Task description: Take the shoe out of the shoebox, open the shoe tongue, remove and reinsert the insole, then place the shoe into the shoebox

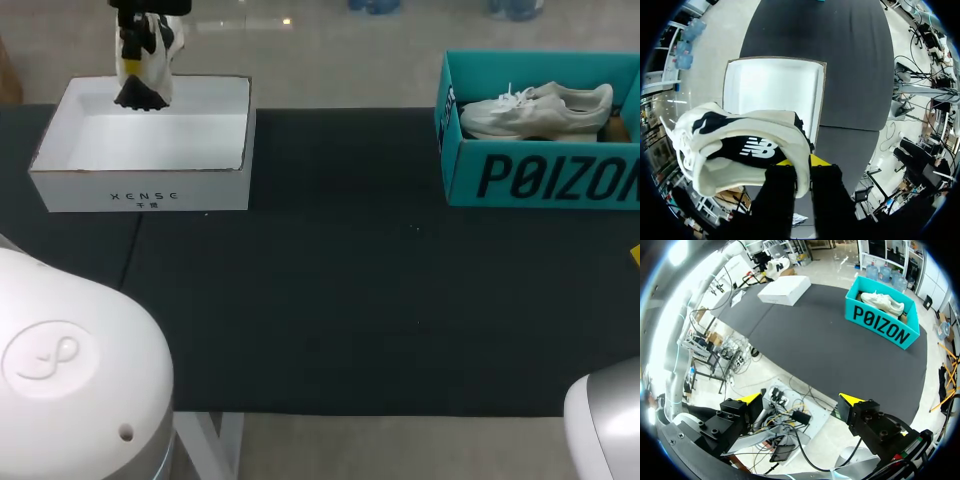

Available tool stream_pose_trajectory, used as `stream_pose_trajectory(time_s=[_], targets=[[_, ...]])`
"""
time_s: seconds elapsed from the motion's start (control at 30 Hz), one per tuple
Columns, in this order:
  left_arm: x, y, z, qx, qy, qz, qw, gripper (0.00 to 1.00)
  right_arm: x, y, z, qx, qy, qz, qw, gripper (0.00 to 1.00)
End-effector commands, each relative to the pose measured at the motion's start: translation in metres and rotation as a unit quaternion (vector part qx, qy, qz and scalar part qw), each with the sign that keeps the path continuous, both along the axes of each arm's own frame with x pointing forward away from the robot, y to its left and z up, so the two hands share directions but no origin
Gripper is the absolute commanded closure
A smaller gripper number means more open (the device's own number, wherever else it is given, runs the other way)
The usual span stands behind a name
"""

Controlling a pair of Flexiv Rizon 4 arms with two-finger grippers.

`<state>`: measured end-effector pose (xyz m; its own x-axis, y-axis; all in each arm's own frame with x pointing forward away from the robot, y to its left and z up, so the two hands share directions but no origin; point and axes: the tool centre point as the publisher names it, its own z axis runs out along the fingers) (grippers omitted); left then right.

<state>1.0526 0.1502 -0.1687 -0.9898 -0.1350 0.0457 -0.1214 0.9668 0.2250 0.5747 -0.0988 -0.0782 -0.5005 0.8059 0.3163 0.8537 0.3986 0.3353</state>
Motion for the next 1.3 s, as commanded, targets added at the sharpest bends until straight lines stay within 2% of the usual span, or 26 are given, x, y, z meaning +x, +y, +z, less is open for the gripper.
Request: stream_pose_trajectory(time_s=[0.03, 0.1, 0.9, 1.07, 1.17, 1.3], targets=[[0.017, 0.006, 0.001, -0.003, -0.003, -0.005, 1.000, 1.00, 0.002, 0.000, 0.002, -0.002, 0.003, 0.000, 1.000, 0.00], [0.025, 0.009, 0.000, 0.008, 0.002, 0.013, 1.000, 1.00, 0.002, 0.000, 0.002, -0.002, 0.003, 0.000, 1.000, 0.00], [0.025, 0.009, 0.000, 0.008, 0.002, 0.013, 1.000, 1.00, 0.002, 0.000, 0.002, -0.002, 0.003, 0.000, 1.000, 0.00], [0.032, 0.018, 0.002, 0.022, 0.005, -0.056, 0.998, 1.00, 0.002, 0.000, 0.002, -0.002, 0.003, 0.000, 1.000, 0.00], [0.037, 0.025, 0.000, 0.028, 0.012, -0.128, 0.991, 1.00, 0.002, 0.000, 0.002, -0.002, 0.003, 0.000, 1.000, 0.00], [0.043, 0.036, 0.001, 0.004, 0.011, -0.249, 0.968, 1.00, 0.002, 0.000, 0.002, -0.002, 0.003, 0.000, 1.000, 0.00]])
